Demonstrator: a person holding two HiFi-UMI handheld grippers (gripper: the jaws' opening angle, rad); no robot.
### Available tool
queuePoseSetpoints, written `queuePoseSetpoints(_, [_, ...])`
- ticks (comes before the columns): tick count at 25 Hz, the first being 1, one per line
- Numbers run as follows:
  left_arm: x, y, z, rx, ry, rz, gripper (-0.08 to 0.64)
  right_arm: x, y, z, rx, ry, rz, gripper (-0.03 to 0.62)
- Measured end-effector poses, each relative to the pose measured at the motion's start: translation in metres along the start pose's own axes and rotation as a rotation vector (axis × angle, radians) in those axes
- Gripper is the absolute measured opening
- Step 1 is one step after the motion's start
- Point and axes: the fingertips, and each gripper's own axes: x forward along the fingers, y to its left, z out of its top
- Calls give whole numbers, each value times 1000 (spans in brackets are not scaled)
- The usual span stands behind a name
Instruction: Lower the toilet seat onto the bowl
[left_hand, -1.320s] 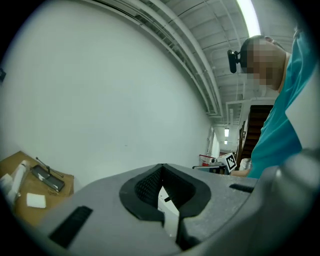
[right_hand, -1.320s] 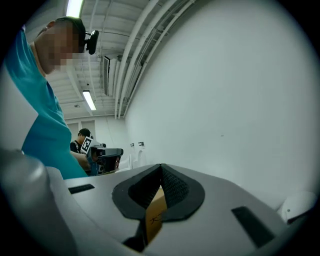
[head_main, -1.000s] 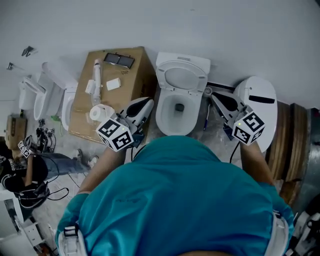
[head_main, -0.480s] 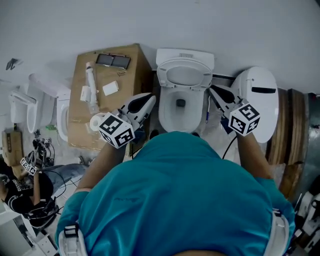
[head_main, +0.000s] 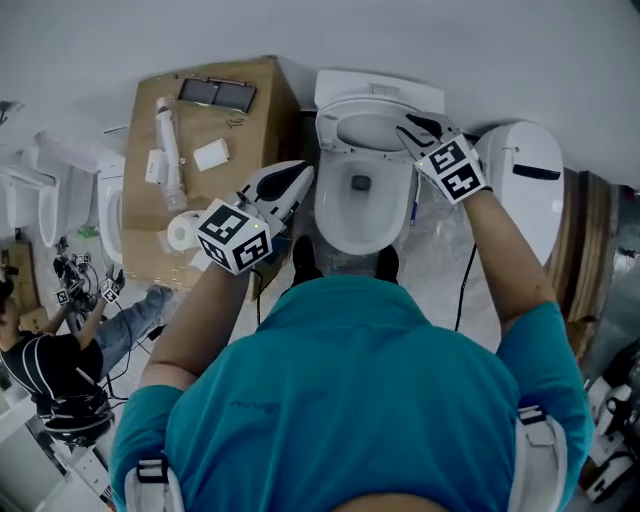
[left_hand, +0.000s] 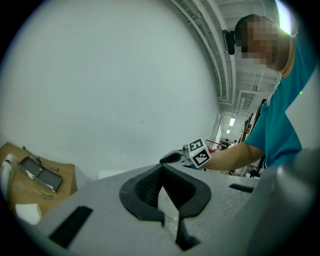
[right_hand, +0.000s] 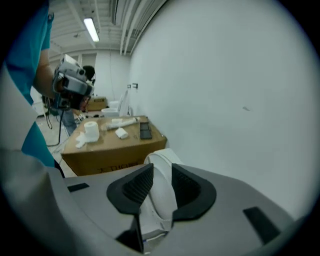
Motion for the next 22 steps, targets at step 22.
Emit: queuePoseSetpoints(22, [19,34,-51,-91,11,-5,3,106,-36,-66,-286,258,-25,100])
